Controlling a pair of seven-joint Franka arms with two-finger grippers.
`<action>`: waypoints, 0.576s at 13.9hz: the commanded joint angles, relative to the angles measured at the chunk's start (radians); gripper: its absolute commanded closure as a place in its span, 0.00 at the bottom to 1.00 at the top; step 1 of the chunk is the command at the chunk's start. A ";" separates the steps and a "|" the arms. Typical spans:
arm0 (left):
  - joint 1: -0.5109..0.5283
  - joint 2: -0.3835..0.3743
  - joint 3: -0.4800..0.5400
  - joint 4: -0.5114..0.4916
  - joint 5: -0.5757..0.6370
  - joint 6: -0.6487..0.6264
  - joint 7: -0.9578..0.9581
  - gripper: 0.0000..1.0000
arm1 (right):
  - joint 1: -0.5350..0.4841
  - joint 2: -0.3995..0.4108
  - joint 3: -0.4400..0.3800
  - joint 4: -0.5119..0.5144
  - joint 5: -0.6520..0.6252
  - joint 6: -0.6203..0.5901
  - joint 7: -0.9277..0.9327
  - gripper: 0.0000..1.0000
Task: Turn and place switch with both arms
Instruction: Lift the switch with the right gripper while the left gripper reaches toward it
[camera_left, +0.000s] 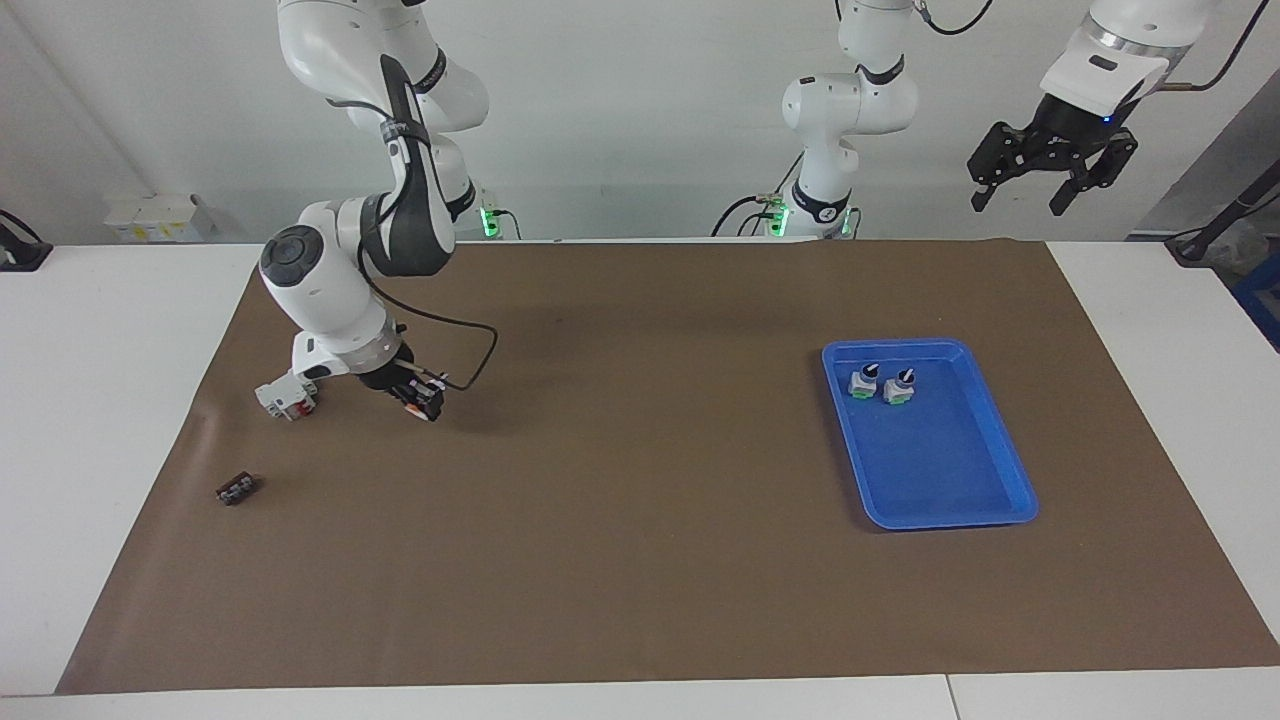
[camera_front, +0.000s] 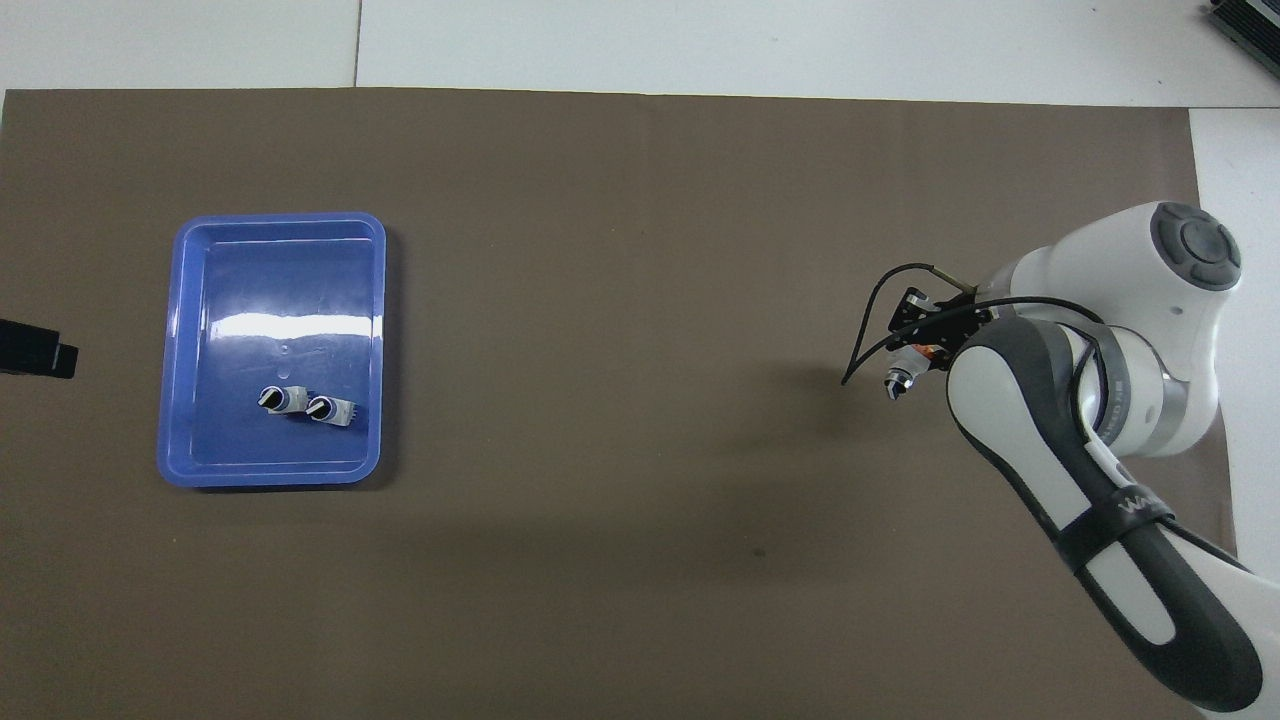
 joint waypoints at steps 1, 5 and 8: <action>0.004 -0.026 0.001 -0.034 -0.011 0.003 0.009 0.00 | 0.006 0.005 0.026 0.146 0.156 -0.150 0.172 1.00; 0.006 -0.032 0.001 -0.038 -0.011 -0.017 0.006 0.00 | 0.007 -0.027 0.118 0.213 0.337 -0.175 0.417 1.00; 0.004 -0.032 -0.001 -0.044 -0.011 -0.019 -0.002 0.00 | 0.007 -0.037 0.139 0.253 0.518 -0.175 0.549 1.00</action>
